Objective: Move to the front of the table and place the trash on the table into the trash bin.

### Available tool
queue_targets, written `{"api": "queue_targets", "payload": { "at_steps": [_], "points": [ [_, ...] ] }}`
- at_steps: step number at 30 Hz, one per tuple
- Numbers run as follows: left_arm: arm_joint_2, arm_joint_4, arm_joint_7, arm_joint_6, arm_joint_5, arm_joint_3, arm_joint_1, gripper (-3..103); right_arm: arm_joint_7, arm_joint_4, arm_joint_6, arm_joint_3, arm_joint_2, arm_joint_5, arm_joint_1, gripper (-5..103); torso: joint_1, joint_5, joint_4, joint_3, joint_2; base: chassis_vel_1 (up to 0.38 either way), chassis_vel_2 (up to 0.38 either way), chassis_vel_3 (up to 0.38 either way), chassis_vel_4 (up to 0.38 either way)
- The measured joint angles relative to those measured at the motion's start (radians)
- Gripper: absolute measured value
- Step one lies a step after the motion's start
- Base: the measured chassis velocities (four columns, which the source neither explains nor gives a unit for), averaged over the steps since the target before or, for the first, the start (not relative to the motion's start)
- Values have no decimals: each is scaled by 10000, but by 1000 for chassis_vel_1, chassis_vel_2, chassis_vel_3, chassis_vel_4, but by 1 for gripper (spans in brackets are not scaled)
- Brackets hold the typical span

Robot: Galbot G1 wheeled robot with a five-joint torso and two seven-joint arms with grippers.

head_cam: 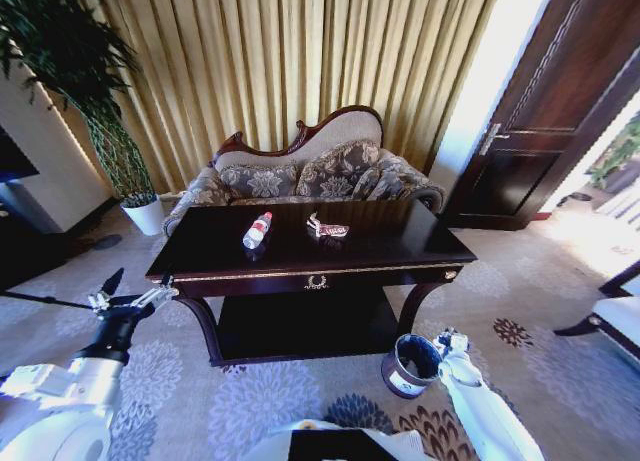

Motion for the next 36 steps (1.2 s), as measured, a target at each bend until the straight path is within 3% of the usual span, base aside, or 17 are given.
{"api": "queue_targets", "payload": {
  "at_steps": [2,4,7,10,13,16,18,36],
  "points": [
    [-8,0,4,-45,3,17,12,100,11,71,0,18,5,5,-58,44,0,1,0,1,0,0,0,0,0],
    [-6,0,5,-61,3,17,13,100,15,98,0,30,5,10,-77,44,0,0,0,0,0,0,0,0,0],
    [11,0,5,-80,4,5,14,100,21,209,0,64,-4,36,-150,61,0,1,0,0,0,0,0,0,0],
    [13,0,5,-85,4,3,14,100,22,273,-2,81,-11,53,-201,66,0,0,0,0,0,0,0,0,0],
    [11,0,7,-97,3,0,30,100,21,373,-7,116,-4,84,-281,83,0,0,0,0,0,0,0,0,0],
    [10,0,7,-100,0,-1,44,100,22,415,-11,123,8,106,-323,88,0,1,0,0,0,0,0,0,0],
    [10,0,7,-101,-2,-3,46,100,16,451,-22,133,17,119,-373,97,0,0,0,0,0,0,0,0,0],
    [41,0,8,-95,-42,-16,-3,100,-206,1038,-202,351,106,268,-608,100,0,3,0,0,0,0,0,0,0]
  ]
}}
